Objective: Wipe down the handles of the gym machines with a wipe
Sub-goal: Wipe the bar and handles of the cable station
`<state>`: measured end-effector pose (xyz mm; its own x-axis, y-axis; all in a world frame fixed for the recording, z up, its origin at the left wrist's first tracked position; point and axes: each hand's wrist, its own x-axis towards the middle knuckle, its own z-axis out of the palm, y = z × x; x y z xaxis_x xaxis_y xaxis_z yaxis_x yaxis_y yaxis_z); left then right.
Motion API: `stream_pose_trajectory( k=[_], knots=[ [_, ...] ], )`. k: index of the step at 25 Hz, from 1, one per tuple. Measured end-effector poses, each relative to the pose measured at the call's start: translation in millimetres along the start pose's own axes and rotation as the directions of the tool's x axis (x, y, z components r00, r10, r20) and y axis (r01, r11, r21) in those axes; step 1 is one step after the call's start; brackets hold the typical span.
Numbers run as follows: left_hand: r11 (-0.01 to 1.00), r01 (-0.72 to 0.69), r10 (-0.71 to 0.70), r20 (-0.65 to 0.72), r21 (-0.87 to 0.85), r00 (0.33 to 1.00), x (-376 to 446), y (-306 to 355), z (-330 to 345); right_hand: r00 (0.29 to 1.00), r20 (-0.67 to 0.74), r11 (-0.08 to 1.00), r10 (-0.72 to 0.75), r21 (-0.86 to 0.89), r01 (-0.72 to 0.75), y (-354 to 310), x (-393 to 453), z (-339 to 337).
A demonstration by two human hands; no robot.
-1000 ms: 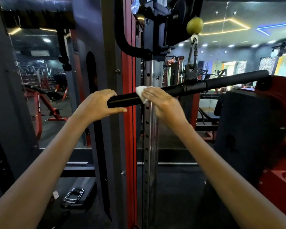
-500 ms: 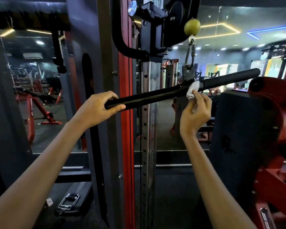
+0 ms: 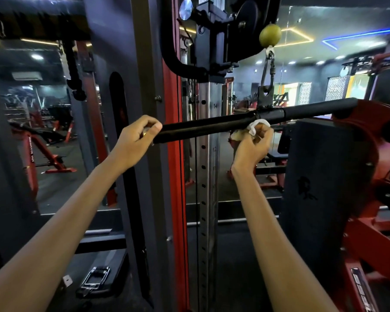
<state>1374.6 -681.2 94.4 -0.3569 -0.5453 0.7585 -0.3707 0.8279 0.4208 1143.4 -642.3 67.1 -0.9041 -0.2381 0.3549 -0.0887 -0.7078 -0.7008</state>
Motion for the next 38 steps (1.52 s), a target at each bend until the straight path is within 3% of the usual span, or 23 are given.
stream_pose_trajectory(
  k=[3,5,11,19,24,28,31,33,36,38],
  knots=[
    [0.996,0.053,-0.055,-0.014,-0.077,0.998,-5,-6,1,0.995,0.095,0.979,0.029,0.199,-0.048,-4,-25,14],
    [0.994,0.048,-0.050,-0.021,-0.093,0.999,-6,-8,1,0.980,0.191,0.969,0.057,0.227,-0.100,-1,-46,20],
    [0.991,0.005,-0.002,0.021,-0.136,1.000,-8,-18,-3,0.995,0.040,0.952,0.089,0.289,-0.097,2,-48,29],
    [0.939,-0.010,0.014,0.009,-0.345,1.000,-6,-18,-5,0.967,0.247,0.979,0.066,0.174,-0.111,12,-158,67],
    [0.952,0.025,-0.016,0.033,-0.305,0.999,-5,-18,-10,0.877,0.467,0.993,-0.115,0.075,0.091,1,-179,54],
    [0.962,0.024,-0.015,0.035,-0.272,0.999,-9,-15,-9,0.964,0.104,0.966,-0.244,-0.055,0.251,-14,-115,33],
    [0.952,0.052,-0.033,0.065,-0.302,0.997,-11,-13,-5,0.966,0.149,0.950,-0.213,-0.198,0.240,-18,-95,42],
    [0.928,0.064,-0.051,0.047,-0.366,0.998,-11,-11,-2,0.920,0.275,0.902,-0.280,-0.254,0.351,-15,-117,50],
    [0.869,0.086,-0.075,0.041,-0.488,0.996,-10,-5,-4,0.707,0.535,0.750,-0.462,-0.189,0.634,-6,-159,52],
    [0.853,0.087,-0.074,0.046,-0.514,0.996,-11,-3,-5,0.601,0.605,0.659,-0.522,-0.161,0.735,-4,-154,47]
  ],
)
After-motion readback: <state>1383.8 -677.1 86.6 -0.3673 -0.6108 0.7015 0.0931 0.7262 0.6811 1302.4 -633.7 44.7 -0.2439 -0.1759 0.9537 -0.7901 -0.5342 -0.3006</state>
